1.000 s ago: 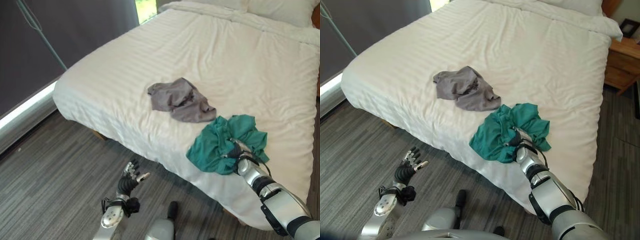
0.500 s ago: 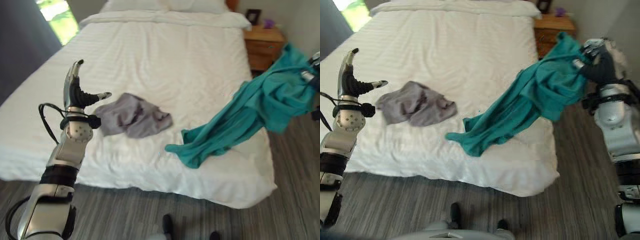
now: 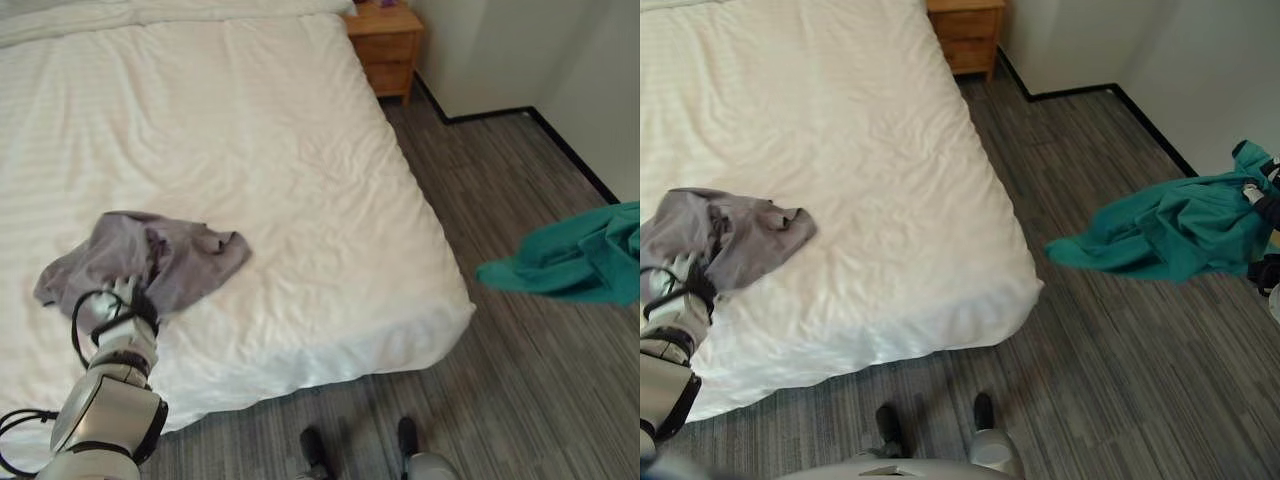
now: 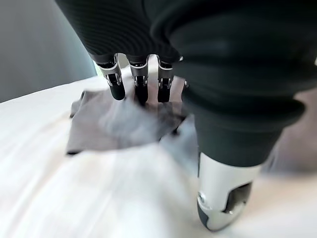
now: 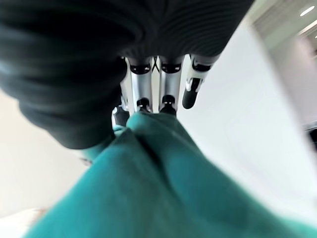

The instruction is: Pick up bed clothes into laundry basket.

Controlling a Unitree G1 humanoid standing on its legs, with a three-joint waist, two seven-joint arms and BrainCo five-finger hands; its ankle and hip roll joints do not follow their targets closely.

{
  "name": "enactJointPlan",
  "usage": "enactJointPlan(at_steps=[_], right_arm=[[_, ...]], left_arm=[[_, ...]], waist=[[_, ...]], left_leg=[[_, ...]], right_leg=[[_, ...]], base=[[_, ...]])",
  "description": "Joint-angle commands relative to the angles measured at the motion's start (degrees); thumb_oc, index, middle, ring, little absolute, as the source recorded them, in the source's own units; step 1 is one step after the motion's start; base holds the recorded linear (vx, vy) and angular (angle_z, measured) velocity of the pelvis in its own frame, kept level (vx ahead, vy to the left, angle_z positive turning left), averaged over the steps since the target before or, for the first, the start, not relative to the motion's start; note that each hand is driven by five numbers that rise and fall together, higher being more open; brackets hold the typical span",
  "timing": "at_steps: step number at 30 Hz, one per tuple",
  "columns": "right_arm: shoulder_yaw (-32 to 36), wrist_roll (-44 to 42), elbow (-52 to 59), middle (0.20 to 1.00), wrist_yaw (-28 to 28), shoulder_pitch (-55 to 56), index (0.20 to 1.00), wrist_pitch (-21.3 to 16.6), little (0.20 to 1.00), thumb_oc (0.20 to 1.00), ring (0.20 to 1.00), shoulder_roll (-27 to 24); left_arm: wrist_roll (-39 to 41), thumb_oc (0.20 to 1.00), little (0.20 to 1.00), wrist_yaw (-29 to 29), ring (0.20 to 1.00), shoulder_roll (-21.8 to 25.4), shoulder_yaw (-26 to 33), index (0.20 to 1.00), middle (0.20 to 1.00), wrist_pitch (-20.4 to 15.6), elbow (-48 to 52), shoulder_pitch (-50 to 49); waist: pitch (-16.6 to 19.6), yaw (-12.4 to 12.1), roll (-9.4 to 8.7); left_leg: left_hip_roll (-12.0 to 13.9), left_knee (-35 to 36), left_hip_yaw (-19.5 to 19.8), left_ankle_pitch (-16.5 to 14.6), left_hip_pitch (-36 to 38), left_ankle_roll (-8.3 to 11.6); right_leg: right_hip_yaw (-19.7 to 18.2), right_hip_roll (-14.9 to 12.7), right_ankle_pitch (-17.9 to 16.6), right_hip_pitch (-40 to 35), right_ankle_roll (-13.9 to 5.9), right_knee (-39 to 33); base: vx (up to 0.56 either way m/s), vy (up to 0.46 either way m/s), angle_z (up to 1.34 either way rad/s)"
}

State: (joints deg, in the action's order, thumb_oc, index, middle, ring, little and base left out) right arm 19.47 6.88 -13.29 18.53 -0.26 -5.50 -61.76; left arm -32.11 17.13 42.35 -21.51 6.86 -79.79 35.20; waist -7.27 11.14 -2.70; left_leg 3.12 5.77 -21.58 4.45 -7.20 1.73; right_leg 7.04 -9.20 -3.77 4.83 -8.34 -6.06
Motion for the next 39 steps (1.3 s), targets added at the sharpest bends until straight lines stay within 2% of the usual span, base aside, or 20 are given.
enactJointPlan(at_steps=[1,4,6,7,9,10,11,14,17,18,19,20,23,25,27,29,30,32,38,39], right_arm=[[6.5,-0.5,1.2,0.2,3.4,-7.1,0.2,-2.4,0.2,0.2,0.2,-1.9],[7.4,-0.3,1.7,0.2,3.2,-5.8,0.2,-2.5,0.2,0.2,0.2,-1.9],[9.3,-1.1,1.8,0.2,3.6,-3.8,0.2,-3.5,0.2,0.2,0.2,-3.0],[9.4,-1.1,1.9,0.2,3.6,-3.7,0.2,-3.5,0.2,0.2,0.2,-2.9],[10.5,-2.1,1.2,0.2,5.1,-2.4,0.2,-5.0,0.2,0.2,0.2,-3.8],[10.7,-2.1,1.2,0.2,5.0,-2.3,0.2,-5.0,0.2,0.2,0.2,-3.7],[11.1,-1.5,1.1,0.2,5.1,-0.9,0.2,-5.3,0.2,0.2,0.2,-3.4],[12.5,0.3,1.3,0.2,4.8,1.5,0.2,-5.1,0.2,0.2,0.2,-3.4],[15.2,2.9,2.2,0.2,5.2,5.5,0.2,-4.2,0.2,0.2,0.2,-1.8],[17.7,3.7,3.6,0.2,5.1,8.6,0.2,-3.7,0.2,0.2,0.2,0.6],[19.0,3.8,4.0,0.2,5.0,9.8,0.2,-3.4,0.2,0.2,0.2,2.3],[22.0,3.5,5.0,0.2,4.4,12.2,0.2,-2.7,0.2,0.2,0.2,4.9],[23.1,2.8,4.1,0.2,2.6,11.9,0.2,-1.8,0.2,0.2,0.2,4.9],[22.1,1.0,2.8,0.2,1.7,10.1,0.2,-1.7,0.2,0.2,0.2,3.7],[21.0,0.2,1.7,0.2,1.3,8.9,0.2,-1.6,0.2,0.2,0.2,3.1],[17.3,-1.2,0.5,0.2,-0.4,6.2,0.2,-1.2,0.2,0.2,0.2,2.4],[17.3,-1.2,0.3,0.2,-0.3,6.2,0.2,-1.2,0.2,0.2,0.2,2.4],[15.1,-1.1,1.0,0.2,-0.5,5.5,0.2,-1.5,0.2,0.2,0.2,3.2],[14.8,1.4,1.7,0.2,1.1,7.2,0.2,-1.2,0.2,0.2,0.2,6.0],[14.6,1.7,1.5,0.2,1.4,7.2,0.2,-1.1,0.2,0.2,0.2,6.3]], left_arm=[[-7.1,0.2,0.2,-5.5,0.2,1.6,0.0,0.2,0.2,-0.3,-3.6,0.1],[-7.4,0.2,0.2,-5.9,0.2,3.6,0.7,0.2,0.2,-1.1,-3.1,-1.3],[-7.4,0.2,0.2,-3.6,0.2,9.7,-1.4,0.2,0.2,-2.0,0.6,2.6],[-7.4,0.2,0.2,-3.6,0.2,9.7,-1.5,0.2,0.2,-2.0,0.6,2.7],[-6.3,0.2,0.2,1.1,0.2,16.7,-3.8,0.2,0.2,-2.9,6.2,8.4],[-6.3,0.2,0.2,1.1,0.2,16.8,-3.9,0.2,0.2,-2.9,6.3,8.5],[-6.3,0.2,0.2,5.0,0.2,19.5,-4.0,0.2,0.2,-2.3,10.0,10.2],[-6.5,0.2,0.2,7.1,0.2,21.5,-3.4,0.2,0.2,-1.4,14.4,11.5],[-5.9,0.2,0.2,10.4,0.2,24.8,-0.1,0.2,0.2,-0.7,24.3,11.5],[-4.5,0.2,0.2,12.3,0.2,27.1,5.0,0.2,0.2,-1.0,36.3,9.9],[-4.3,0.2,0.2,12.8,0.2,27.5,7.8,0.2,0.2,-1.2,41.6,8.3],[-5.3,0.2,0.2,13.1,0.2,26.6,17.2,0.2,0.2,-1.6,53.2,1.3],[-7.4,0.2,0.2,11.3,0.2,25.5,23.5,0.2,0.2,-1.7,58.6,-4.6],[-7.3,0.2,0.2,9.5,0.2,24.3,23.8,0.2,0.2,-1.0,56.3,-5.7],[-6.7,1.0,1.0,8.4,1.0,23.8,22.3,1.0,1.0,-0.7,52.9,-4.6],[-4.6,1.0,1.0,5.2,1.0,22.2,16.6,1.0,1.0,0.0,41.1,-0.7],[-4.5,1.0,1.0,5.3,1.0,22.2,15.9,1.0,1.0,0.0,40.7,0.0],[-3.7,1.0,1.0,4.6,1.0,21.0,11.1,1.0,1.0,0.5,29.2,4.0],[-2.7,1.0,1.0,5.1,1.0,17.9,8.6,1.0,1.0,1.0,19.6,6.5],[-2.5,1.0,1.0,5.5,1.0,17.6,8.5,1.0,1.0,1.1,19.4,7.0]], waist=[[-1.6,-2.6,-0.98],[-1.7,-2.3,-1.04],[-1.6,-2.2,-0.84],[-1.7,-2.3,-0.87],[-1.7,-2.8,-0.26],[-1.8,-2.8,-0.36],[-1.5,-3.0,0.18],[-0.9,-3.1,0.87],[0.0,-3.6,1.7],[0.6,-4.3,2.18],[0.8,-4.8,2.02],[1.4,-5.4,2.1],[2.4,-5.7,2.85],[2.5,-5.1,3.53],[2.5,-4.8,3.75],[2.3,-4.0,3.94],[2.3,-4.1,3.89],[1.6,-3.5,3.38],[0.0,-3.7,0.06],[-0.5,-4.0,-0.43]], left_leg=[[3.8,-0.8,-0.2,-4.6,4.6,4.28],[4.1,-0.8,-1.4,-4.7,5.1,4.44],[4.2,-0.8,-2.3,-4.9,6.0,4.55],[4.2,-0.8,-2.3,-4.9,6.0,4.55],[4.0,-0.8,-2.2,-4.9,6.9,4.66],[4.0,-0.8,-2.2,-4.9,6.9,4.66],[3.7,-0.8,-2.1,-5.0,7.5,4.63],[3.4,-0.8,-2.1,-5.2,8.0,4.47],[3.1,-0.8,-1.8,-5.6,8.6,4.3],[2.8,-0.8,-1.3,-5.7,8.9,4.16],[2.8,-0.8,-1.2,-5.8,9.0,4.13],[2.6,-0.8,-0.8,-5.5,9.0,4.08],[2.2,-0.8,-0.5,-6.5,9.7,3.84],[2.0,-0.8,-0.7,-6.5,10.2,3.68],[1.9,-0.8,-0.9,-6.1,10.4,3.58],[1.9,-0.8,-1.7,-6.0,11.0,3.5],[2.0,-0.8,-1.7,-6.4,11.2,3.55],[2.3,-0.8,-2.4,-6.0,10.8,3.63],[3.7,-0.8,-3.8,-4.6,8.4,4.03],[4.1,-0.8,-3.0,-5.4,8.0,4.39]], right_leg=[[3.9,-5.7,-3.9,-0.6,-6.66,2.8],[4.1,-5.8,-4.9,-0.2,-6.66,2.9],[4.7,-6.0,-5.0,-0.5,-6.66,2.9],[4.7,-6.0,-5.0,-0.5,-6.66,2.9],[5.9,-6.0,-4.3,-1.4,-6.66,3.1],[5.9,-6.0,-4.2,-1.5,-6.66,3.1],[6.9,-6.2,-3.9,-2.1,-6.66,3.4],[7.8,-6.5,-3.8,-3.0,-6.66,3.5],[8.7,-6.8,-3.7,-3.9,-6.66,3.4],[9.4,-7.1,-3.4,-4.7,-6.66,3.3],[9.8,-7.2,-3.3,-5.1,-6.66,3.2],[9.9,-7.5,-3.9,-5.4,-6.66,3.1],[9.5,-7.7,-2.8,-5.8,-6.66,3.0],[9.3,-7.7,-2.6,-6.0,-6.66,3.5],[9.1,-7.7,-2.8,-6.0,-6.66,3.5],[9.1,-7.3,-3.1,-6.0,-6.66,3.6],[9.1,-7.2,-2.8,-6.2,-6.66,3.6],[9.3,-7.0,-3.5,-5.3,-6.66,3.8],[10.3,-6.7,-6.0,-2.6,-6.66,2.8],[10.0,-6.5,-5.6,-2.5,-6.66,2.3]], base=[[-0.02,0.049,-0.08],[0.02,0.037,-0.19],[0.03,0.037,-0.29],[0.01,0.015,-0.27],[0.0,0.003,-0.08],[0.0,-0.006,0.06],[0.0,-0.002,0.08],[0.01,-0.003,0.09],[0.01,-0.002,0.05],[0.03,-0.024,-0.02],[0.01,-0.044,0.09],[-0.01,-0.035,0.16],[0.01,-0.004,0.07],[0.0,0.021,-0.05],[0.0,0.015,-0.05],[0.03,0.025,-0.05],[0.0,0.026,-0.07],[0.01,0.024,-0.11],[-0.02,0.0,-0.17],[-0.07,-0.022,-0.12]])
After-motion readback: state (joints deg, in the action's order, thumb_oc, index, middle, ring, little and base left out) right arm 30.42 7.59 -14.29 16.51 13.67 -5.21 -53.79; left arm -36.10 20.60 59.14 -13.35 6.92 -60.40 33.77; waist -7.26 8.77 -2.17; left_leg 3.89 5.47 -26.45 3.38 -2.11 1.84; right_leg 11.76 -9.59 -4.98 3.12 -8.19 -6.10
